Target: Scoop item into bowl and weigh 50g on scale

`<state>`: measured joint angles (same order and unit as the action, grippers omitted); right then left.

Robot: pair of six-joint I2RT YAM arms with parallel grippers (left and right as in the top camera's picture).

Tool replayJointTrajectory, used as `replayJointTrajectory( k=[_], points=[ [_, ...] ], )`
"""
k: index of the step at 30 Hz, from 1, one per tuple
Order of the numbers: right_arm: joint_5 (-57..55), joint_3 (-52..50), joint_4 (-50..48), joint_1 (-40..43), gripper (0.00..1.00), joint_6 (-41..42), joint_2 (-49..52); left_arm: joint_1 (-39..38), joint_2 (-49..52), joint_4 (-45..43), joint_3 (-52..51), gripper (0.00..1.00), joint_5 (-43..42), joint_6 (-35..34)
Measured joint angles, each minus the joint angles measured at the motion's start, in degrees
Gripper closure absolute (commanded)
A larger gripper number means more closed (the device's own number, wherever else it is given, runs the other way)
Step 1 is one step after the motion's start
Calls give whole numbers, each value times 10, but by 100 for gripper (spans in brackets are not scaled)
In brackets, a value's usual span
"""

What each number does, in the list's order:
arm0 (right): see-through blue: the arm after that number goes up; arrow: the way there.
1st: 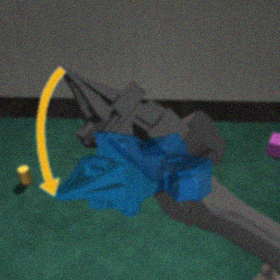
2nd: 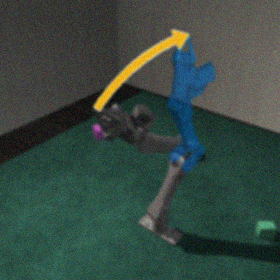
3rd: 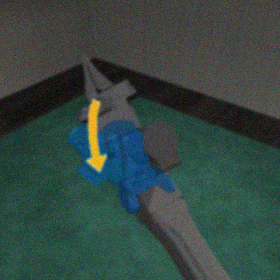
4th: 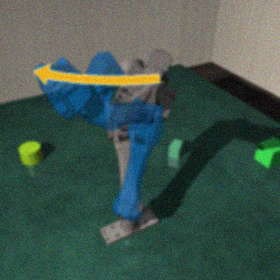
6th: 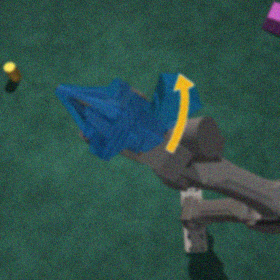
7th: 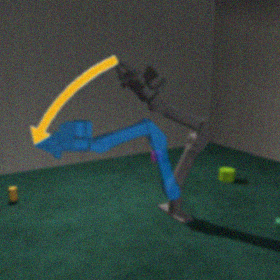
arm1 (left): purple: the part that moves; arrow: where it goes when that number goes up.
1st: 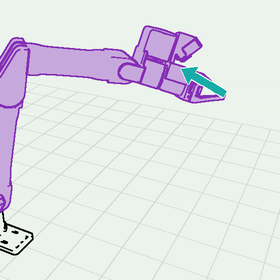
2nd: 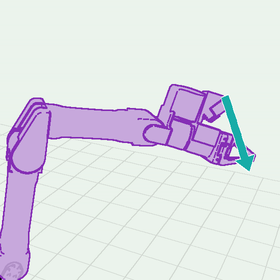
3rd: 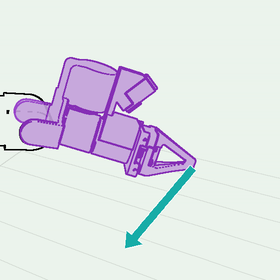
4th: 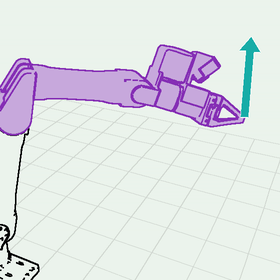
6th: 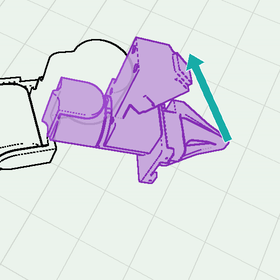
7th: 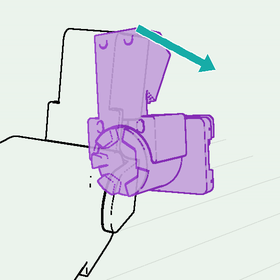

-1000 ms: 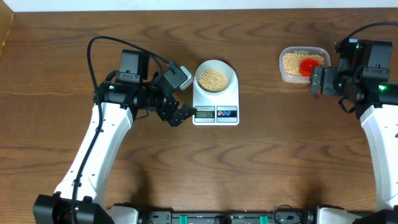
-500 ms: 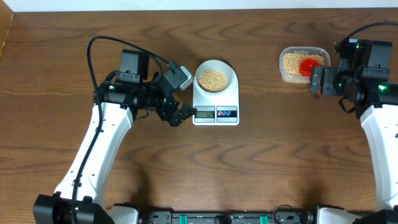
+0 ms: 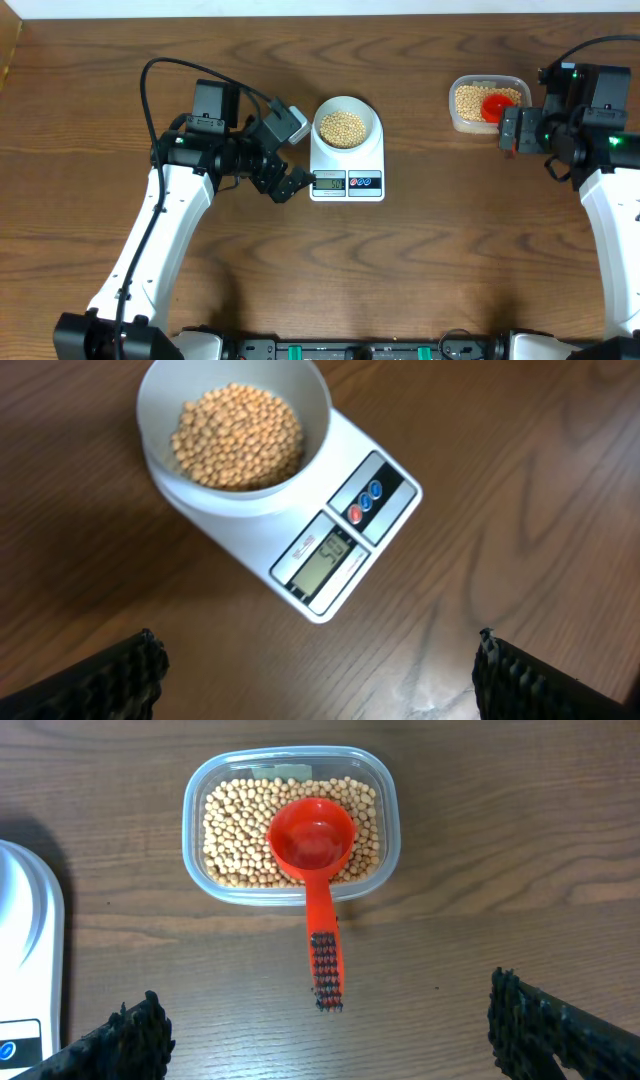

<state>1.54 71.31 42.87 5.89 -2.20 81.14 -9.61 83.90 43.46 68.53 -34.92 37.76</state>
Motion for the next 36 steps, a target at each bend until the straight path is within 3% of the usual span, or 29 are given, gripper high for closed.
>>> replayJointTrajectory(
  k=[15,28,36],
  points=[
    [0,0,0,0,1,0,0,0,-45,-6,-47,0,67,0],
    [1,0,2,0,1,0,0,8,-259,-137,-252,0,97,-3],
    [1,0,2,0,1,0,0,66,-410,-188,-315,0,133,-99]
  ],
)
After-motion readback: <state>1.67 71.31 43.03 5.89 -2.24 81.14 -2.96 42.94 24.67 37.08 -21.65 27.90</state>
